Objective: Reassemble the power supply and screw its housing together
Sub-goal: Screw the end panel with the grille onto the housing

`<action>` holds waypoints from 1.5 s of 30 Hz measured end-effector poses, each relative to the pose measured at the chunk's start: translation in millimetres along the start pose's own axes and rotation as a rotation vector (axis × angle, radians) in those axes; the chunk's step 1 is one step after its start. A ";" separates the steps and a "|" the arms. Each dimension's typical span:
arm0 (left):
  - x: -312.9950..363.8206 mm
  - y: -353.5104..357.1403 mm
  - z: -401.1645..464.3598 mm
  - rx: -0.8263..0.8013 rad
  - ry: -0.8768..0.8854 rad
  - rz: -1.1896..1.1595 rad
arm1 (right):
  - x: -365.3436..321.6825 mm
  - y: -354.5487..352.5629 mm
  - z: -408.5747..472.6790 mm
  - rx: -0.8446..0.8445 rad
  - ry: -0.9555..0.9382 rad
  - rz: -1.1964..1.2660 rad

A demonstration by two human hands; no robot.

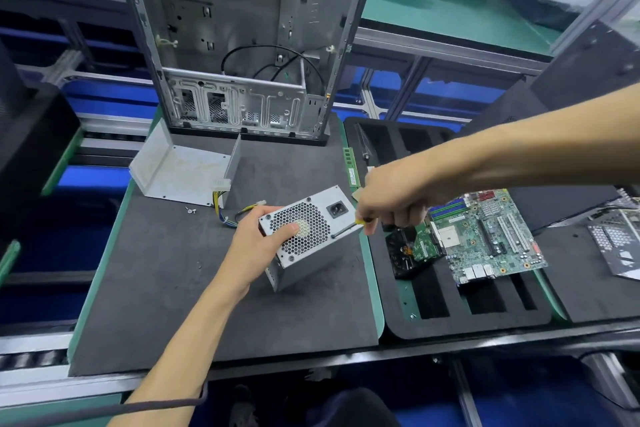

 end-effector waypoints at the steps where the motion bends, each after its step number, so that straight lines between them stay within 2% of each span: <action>1: -0.9 -0.7 0.7 0.011 -0.002 -0.002 | 3.1 -0.2 1.0 -0.062 0.081 0.146; 3: -2.2 -2.3 2.1 0.025 -0.002 -0.003 | 8.0 2.4 0.9 -0.135 0.154 0.288; 5: 0.2 -3.2 1.3 0.019 -0.002 -0.005 | 11.3 6.4 0.2 -0.135 0.151 0.314; 10: 3.2 -3.3 -0.4 0.003 -0.028 0.000 | 14.6 1.7 -1.4 0.052 -0.073 0.058; 12: 2.0 -2.9 -0.9 0.009 -0.025 0.006 | 13.0 -3.0 -5.3 0.143 -0.237 -0.239; 15: 2.8 -2.7 -1.4 0.014 -0.021 0.011 | 5.9 -5.2 -14.0 0.397 -0.636 -0.849; 17: 2.6 -3.1 -1.0 0.018 -0.014 0.011 | 1.9 -4.3 -18.8 0.495 -0.899 -1.178; 20: 2.4 -1.8 -1.9 0.025 -0.003 0.008 | -0.7 -1.9 -20.5 0.531 -1.106 -1.413; 22: 2.2 -0.7 -2.7 0.031 0.003 0.014 | -3.8 0.5 -19.0 0.528 -1.094 -1.380; 24: 1.9 -0.2 -2.3 0.037 -0.001 0.016 | -6.4 0.7 -15.9 0.489 -0.938 -1.189; 26: 1.5 0.7 -2.1 0.032 0.001 0.020 | -6.3 -3.2 -9.6 0.394 -0.674 -0.890; 30: -0.1 0.6 -1.5 0.018 0.009 0.013 | 4.8 -4.3 8.8 0.026 -0.027 -0.039; 32: -0.3 0.1 -0.8 0.018 0.015 0.013 | 8.9 -3.1 9.7 -0.091 0.143 0.212; 34: -0.4 -0.7 0.0 0.015 0.017 0.018 | 11.4 -2.8 9.3 -0.154 0.206 0.305; 38: -1.3 -1.5 1.4 0.009 0.028 0.030 | 12.9 -4.3 8.1 -0.126 0.103 0.245; 41: -1.1 -2.2 1.0 0.003 0.034 0.032 | 12.6 -7.1 5.9 -0.010 -0.063 0.061; 43: -0.3 -2.0 0.7 0.000 0.033 0.032 | 9.3 -8.1 -1.2 0.121 -0.265 -0.288; 45: -0.5 -2.2 0.6 0.000 0.032 0.028 | 2.6 -8.3 -8.9 0.315 -0.555 -0.794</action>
Point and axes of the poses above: each hand's wrist, its own z-axis towards the middle knuckle, its own y-axis out of the palm, x = y × z, the point moved 2 cm from there along z, towards the middle knuckle, and after that the axes turned 11 degrees about x, right-handed, at the moved point
